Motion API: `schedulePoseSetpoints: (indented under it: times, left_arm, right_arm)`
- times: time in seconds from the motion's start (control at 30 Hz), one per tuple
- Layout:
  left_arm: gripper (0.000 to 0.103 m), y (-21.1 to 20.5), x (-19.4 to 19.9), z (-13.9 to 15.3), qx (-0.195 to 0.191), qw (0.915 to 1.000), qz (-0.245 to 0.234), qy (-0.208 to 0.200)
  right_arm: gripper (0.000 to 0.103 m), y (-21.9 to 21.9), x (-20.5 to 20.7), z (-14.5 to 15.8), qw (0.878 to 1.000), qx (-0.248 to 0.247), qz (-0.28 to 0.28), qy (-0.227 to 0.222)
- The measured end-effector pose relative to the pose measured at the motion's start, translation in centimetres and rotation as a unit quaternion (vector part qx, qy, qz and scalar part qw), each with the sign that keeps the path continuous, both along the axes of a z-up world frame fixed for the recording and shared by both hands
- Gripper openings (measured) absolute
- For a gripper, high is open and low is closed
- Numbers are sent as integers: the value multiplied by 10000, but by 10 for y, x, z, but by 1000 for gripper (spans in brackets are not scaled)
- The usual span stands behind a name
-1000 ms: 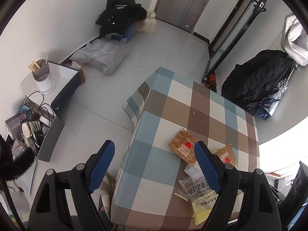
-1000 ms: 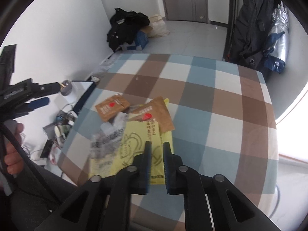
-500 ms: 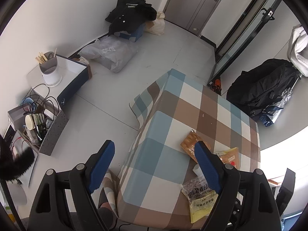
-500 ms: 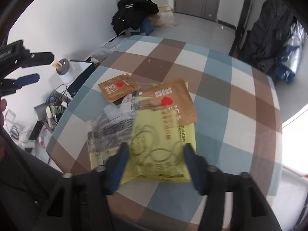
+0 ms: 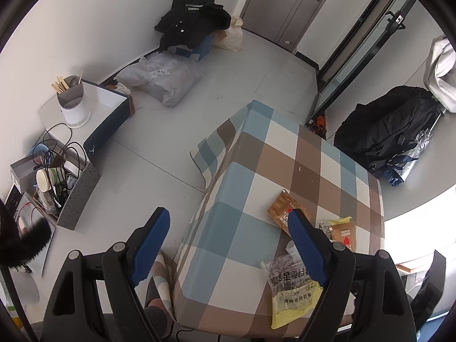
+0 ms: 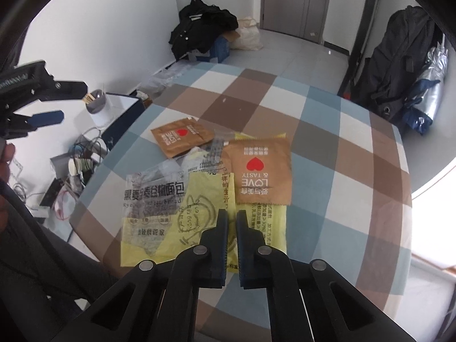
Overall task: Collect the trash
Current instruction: 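Grasp the brown LOVE packet with the left gripper while the right holds the bags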
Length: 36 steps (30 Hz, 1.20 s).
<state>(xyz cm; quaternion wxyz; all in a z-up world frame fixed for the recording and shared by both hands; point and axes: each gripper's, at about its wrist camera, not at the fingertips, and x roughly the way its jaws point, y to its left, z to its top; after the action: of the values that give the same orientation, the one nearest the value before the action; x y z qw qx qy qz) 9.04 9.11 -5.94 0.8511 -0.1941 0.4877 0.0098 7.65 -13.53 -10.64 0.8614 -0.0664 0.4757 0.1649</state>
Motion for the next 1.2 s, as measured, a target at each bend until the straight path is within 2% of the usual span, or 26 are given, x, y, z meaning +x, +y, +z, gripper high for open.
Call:
schedulePoseSetpoints:
  times: [0.2,0.3,0.5,0.7,0.9,1.0,1.2]
  left_arm:
    - [83,-1,0,-3,51,10000,2,64]
    - [83,-3,1,-5,104,9999,-18,91]
    - [83,-12,6,-8,196,9994,-225,171]
    - [83,-36,32,-13,351,9936,-980,432]
    - [83,-71,57,-32,823,9793,-1691,741]
    - [83,-89,70,-47,1289,9654,-2065,936]
    - [83,-102,79,-72,1379,9440,-2611,1474]
  right_arm:
    - [5,-24,0,16,9957,908,-169,6]
    - [4,-35,1,21,9929,1160,-279,4]
    - [4,-58,-1,32,9885,1410,-523,-136]
    - [4,-91,0,43,9845,1473,-867,-400]
    - [4,-117,4,46,9831,1467,-1000,-449]
    - [4,-130,5,47,9806,1557,-1105,-440]
    - [4,-145,8,49,9772,1774,-1076,-459]
